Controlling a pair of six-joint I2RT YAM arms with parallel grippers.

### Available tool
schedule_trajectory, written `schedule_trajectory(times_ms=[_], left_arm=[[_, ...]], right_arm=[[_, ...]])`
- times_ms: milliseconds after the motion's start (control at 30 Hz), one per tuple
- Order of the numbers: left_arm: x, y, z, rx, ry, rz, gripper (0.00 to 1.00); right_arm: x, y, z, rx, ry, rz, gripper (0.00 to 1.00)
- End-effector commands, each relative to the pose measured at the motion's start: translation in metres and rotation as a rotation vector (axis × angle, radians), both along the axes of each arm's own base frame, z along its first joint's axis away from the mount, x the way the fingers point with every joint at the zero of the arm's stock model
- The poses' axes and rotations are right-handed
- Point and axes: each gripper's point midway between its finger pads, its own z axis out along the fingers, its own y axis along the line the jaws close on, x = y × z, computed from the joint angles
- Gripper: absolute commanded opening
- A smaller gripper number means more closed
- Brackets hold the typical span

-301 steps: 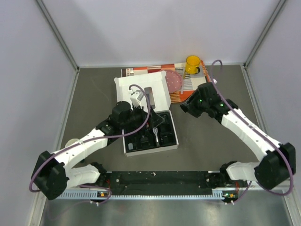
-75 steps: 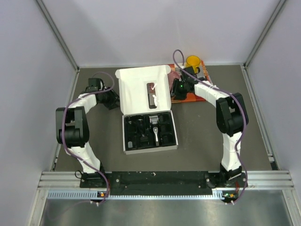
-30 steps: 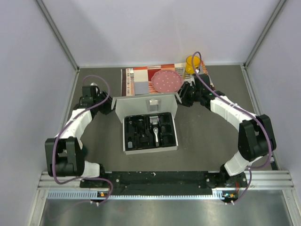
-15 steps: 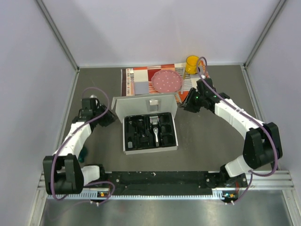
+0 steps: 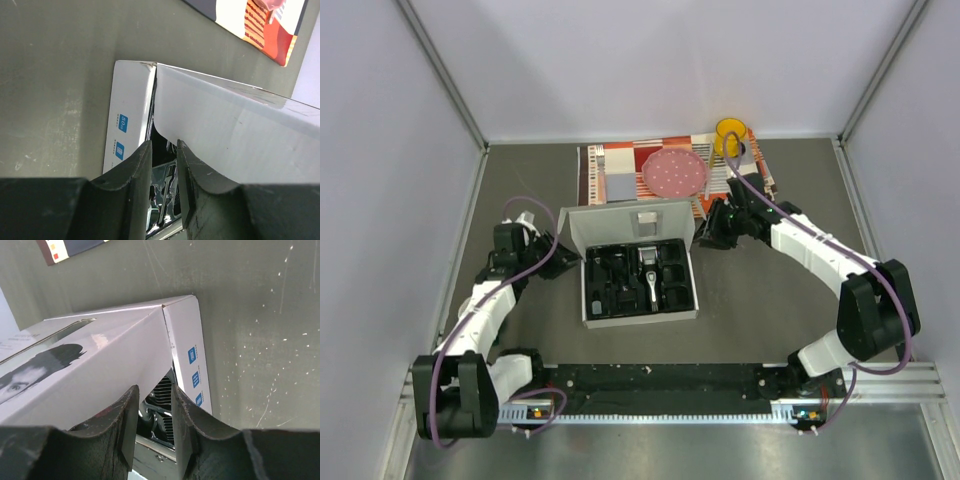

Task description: Sort the hair-cutting tools

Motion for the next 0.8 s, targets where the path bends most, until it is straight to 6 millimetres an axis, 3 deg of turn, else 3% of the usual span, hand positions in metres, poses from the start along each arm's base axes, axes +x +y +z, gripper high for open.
schedule_trajectory(times_ms=[0, 500, 767], left_arm=[[0.005, -0.014, 0.023, -0.046, -0.121, -0.075, 0.32], [-0.007, -0.004, 0.000, 0.000, -0.048, -0.014, 0.32], [-0.008, 0.003, -0.004, 0.028, -0.024, 0.024, 0.31]], right_arm=[[-0.007, 0.013, 0.009, 0.039, -0.035, 0.085, 0.32], [-0.024, 0.001, -0.014, -0.007, 0.013, 0.053, 0.32], [-0.022, -0.002, -0.012, -0.021, -0.001, 0.029, 0.32]])
